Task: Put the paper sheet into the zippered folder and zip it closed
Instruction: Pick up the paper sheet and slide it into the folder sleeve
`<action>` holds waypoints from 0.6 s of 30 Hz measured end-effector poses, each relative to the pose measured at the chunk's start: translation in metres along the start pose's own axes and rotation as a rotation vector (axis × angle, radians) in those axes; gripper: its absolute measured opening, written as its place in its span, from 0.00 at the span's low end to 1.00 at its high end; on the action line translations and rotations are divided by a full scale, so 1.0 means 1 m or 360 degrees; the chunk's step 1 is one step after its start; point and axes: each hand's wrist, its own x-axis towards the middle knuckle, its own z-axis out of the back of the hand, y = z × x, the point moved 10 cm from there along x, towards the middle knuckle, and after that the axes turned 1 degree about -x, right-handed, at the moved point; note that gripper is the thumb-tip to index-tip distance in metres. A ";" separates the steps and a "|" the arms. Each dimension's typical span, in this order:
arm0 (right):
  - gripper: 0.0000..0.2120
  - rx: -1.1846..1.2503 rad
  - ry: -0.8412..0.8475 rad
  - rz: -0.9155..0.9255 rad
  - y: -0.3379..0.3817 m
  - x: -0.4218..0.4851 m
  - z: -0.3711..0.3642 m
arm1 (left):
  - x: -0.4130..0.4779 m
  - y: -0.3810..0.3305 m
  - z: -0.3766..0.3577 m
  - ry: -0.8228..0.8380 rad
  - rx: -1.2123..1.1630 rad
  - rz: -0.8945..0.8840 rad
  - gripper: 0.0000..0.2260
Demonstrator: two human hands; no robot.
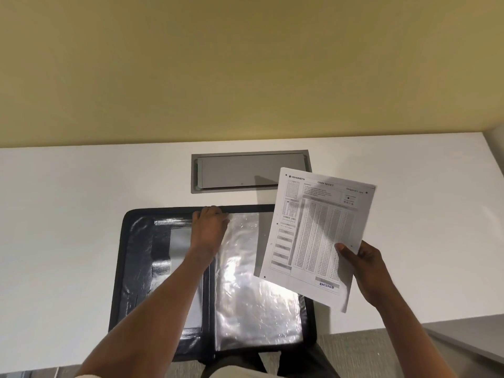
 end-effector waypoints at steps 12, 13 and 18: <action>0.11 0.0021 -0.0026 0.0031 0.009 -0.002 0.007 | 0.014 -0.004 -0.004 0.0091 -0.0113 -0.0121 0.03; 0.11 0.0024 -0.0027 0.0042 0.013 0.000 0.006 | 0.013 -0.007 -0.006 0.0135 -0.0140 -0.0158 0.03; 0.10 -0.0006 -0.0022 0.0103 0.031 0.007 -0.002 | 0.012 -0.021 -0.005 0.0179 -0.0264 -0.0302 0.05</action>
